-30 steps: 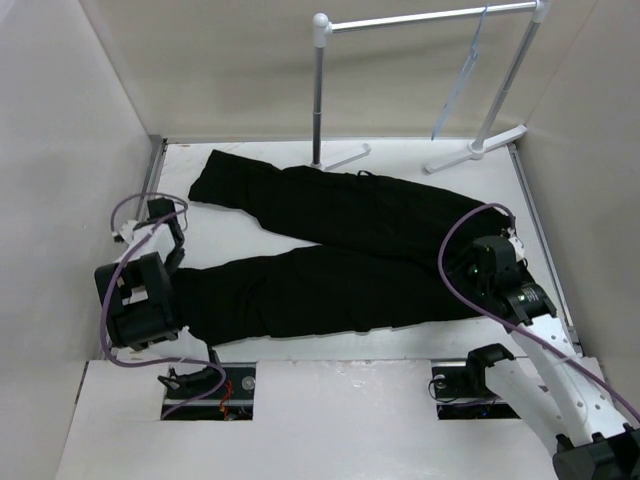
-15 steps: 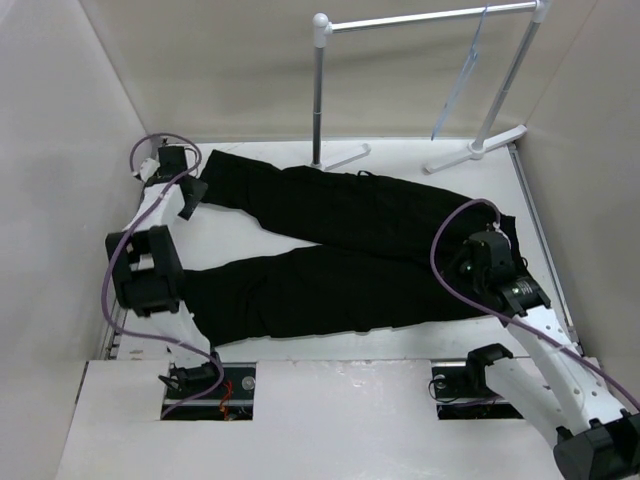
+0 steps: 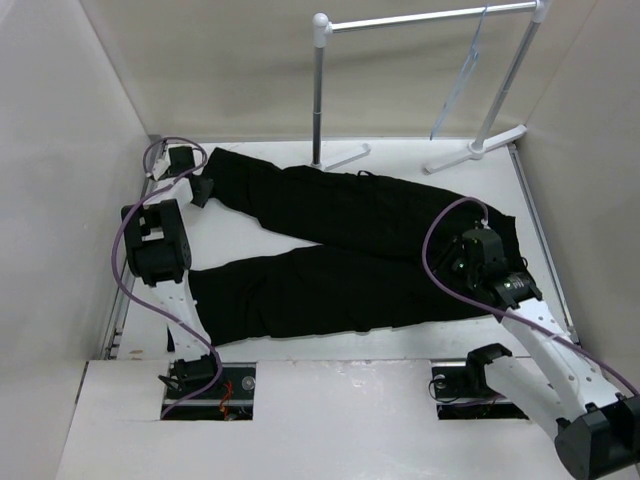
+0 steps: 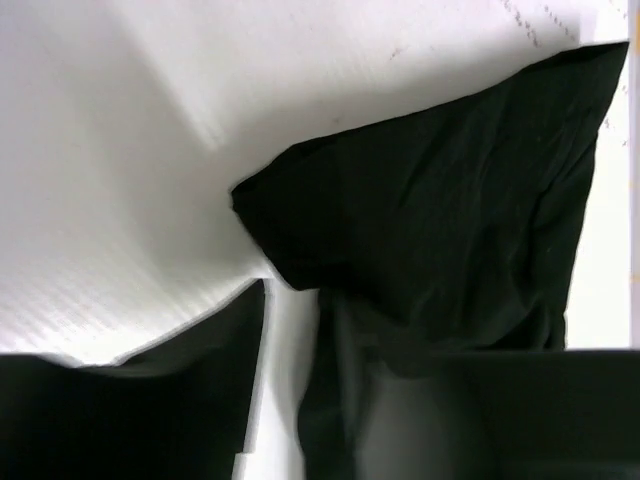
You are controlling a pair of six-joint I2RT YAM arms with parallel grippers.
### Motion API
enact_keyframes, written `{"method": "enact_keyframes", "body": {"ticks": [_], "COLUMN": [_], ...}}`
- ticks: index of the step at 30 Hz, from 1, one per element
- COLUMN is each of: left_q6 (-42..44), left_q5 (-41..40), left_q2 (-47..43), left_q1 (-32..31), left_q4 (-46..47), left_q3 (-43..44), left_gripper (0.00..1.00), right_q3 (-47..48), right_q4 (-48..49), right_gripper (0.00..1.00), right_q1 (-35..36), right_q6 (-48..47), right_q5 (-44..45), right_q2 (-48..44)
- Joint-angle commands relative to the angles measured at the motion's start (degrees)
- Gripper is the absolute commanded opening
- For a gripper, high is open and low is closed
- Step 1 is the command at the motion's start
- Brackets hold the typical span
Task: Place the trousers on the hanger
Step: Flatten out the trousers at the center of the board.
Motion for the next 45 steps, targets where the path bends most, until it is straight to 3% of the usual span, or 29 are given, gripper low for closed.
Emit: {"method": "enact_keyframes", "body": {"ticks": [1,5,10,21,25,29,32,34,35,37,40,42,45], "left_q6": [-2.77,-2.69,-2.60,-1.90,2.49,4.34,5.31,5.48,5.49,5.22,5.14,5.05,4.78], "left_q5": [-0.26,-3.41,-6.76,-12.91,-13.61,-13.18,-12.83,-12.48,-12.13,-12.12,-12.47,-12.39,-12.56], "left_q2": [0.29,-1.02,-5.32,-19.91,-21.50,-22.91,-22.21,-21.34,-20.90,-20.19,-19.58,-19.22,-18.87], "left_q1": [0.85,2.25,4.45,9.99,11.22,11.13,10.69,10.69,10.96,11.31,11.66,11.49,11.22], "left_q4": [2.47,1.85,0.45,-2.37,-0.96,-0.17,-1.05,-1.58,-1.84,-2.37,-2.81,-2.81,-2.37], "left_q3": [-0.44,-2.46,-8.07,-25.04,-25.84,-24.44,-22.25,-21.10,-20.83,-20.57,-20.48,-20.39,-20.48], "left_gripper": [0.19,0.05,0.01,0.04,0.09,0.09,0.06,0.05,0.05,0.05,0.05,0.05,0.05], "right_q3": [-0.40,-0.04,0.22,1.01,1.80,4.17,9.60,14.43,17.07,21.90,29.64,35.09,39.94], "right_q4": [3.69,4.83,5.18,5.36,5.88,9.13,12.64,14.84,15.46,16.69,17.05,15.30,13.45], "right_gripper": [0.43,0.43,0.45,0.67,0.76,0.77,0.61,0.34,0.27,0.24,0.38,0.59,0.64], "right_q1": [0.40,0.40,0.41,-3.90,-5.83,-11.62,-17.07,-20.41,-21.99,-25.68,-29.82,-32.02,-33.96], "right_q6": [-0.17,-0.26,-0.69,-3.50,-4.03,-3.51,-3.77,-4.21,-4.38,-5.44,-7.80,-9.65,-11.24], "right_q5": [-0.17,-0.17,0.00,-0.61,0.88,3.08,2.91,3.69,3.78,5.36,7.47,9.31,8.54], "right_q2": [1.11,2.43,3.31,3.57,6.03,12.52,18.76,23.94,26.58,32.11,39.94,46.17,53.39]}}
